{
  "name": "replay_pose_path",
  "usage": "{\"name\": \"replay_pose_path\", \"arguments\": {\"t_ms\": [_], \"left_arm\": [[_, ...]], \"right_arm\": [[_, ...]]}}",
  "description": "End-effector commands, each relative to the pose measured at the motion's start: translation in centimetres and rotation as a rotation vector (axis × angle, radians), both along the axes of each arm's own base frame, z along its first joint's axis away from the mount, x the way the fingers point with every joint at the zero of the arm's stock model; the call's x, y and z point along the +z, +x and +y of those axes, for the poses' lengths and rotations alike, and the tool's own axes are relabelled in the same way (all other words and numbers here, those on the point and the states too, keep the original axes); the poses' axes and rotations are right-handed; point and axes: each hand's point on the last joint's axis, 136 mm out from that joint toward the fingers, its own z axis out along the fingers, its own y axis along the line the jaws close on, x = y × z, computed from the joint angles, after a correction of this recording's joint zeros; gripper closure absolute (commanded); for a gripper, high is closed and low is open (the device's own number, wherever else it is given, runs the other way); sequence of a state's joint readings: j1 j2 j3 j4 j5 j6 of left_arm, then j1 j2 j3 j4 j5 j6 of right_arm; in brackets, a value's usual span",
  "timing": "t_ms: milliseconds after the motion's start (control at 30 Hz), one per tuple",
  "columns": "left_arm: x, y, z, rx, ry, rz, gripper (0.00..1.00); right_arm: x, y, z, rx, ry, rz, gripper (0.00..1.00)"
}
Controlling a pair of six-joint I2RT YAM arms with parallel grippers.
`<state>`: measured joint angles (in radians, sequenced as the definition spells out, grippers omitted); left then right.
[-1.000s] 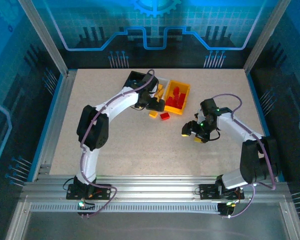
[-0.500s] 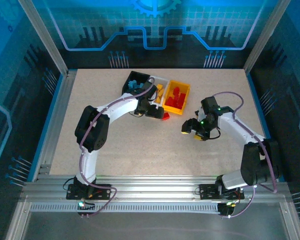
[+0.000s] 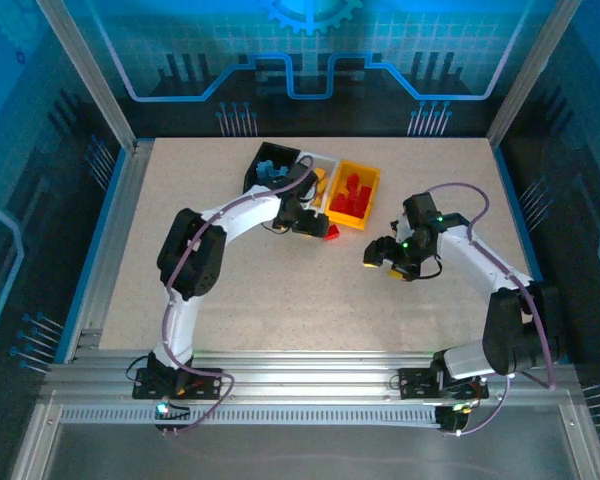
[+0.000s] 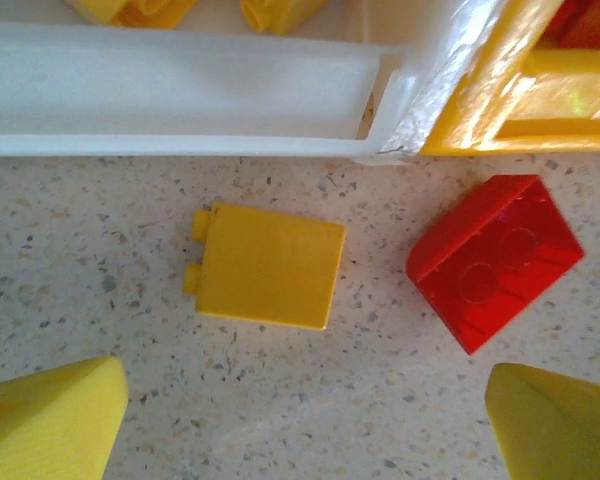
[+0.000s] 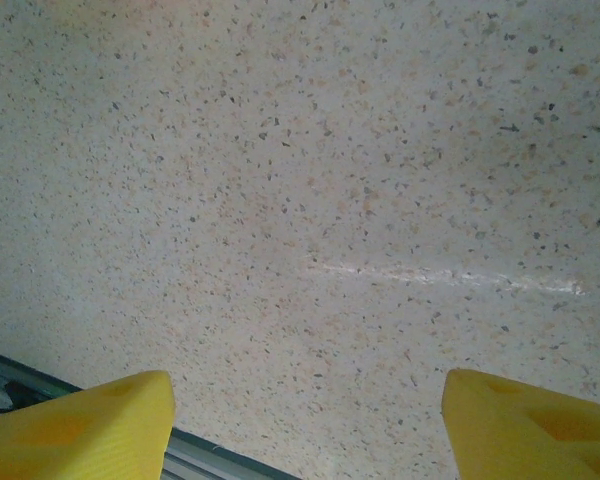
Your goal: Sort the legos into containers by color
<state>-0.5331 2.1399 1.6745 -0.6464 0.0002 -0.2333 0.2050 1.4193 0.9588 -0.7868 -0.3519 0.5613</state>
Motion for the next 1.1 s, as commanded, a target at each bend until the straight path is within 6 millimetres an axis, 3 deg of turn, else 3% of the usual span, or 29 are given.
{"name": "replay_pose_path", "arguments": {"t_ms": [0,433,1067], "left_arm": [[-0.4,0.5,-0.3,-0.059,0.037,-0.014,0.10],[-1.5,1.1,0.1,-0.195,0.118,-0.054,0.11],[-4.9,2.8,-0.3,-0.179,0.128,-0.030,0.16]], "right_arm": [[0.4,-1.0,0.4,0.011,0.003,0.017,0.27],[0.3,-1.2,0.4,0.013,0.004,0.027,0.27],[0.9,-2.0,0.0,0.026,-0.014,0.041,0.27]]}}
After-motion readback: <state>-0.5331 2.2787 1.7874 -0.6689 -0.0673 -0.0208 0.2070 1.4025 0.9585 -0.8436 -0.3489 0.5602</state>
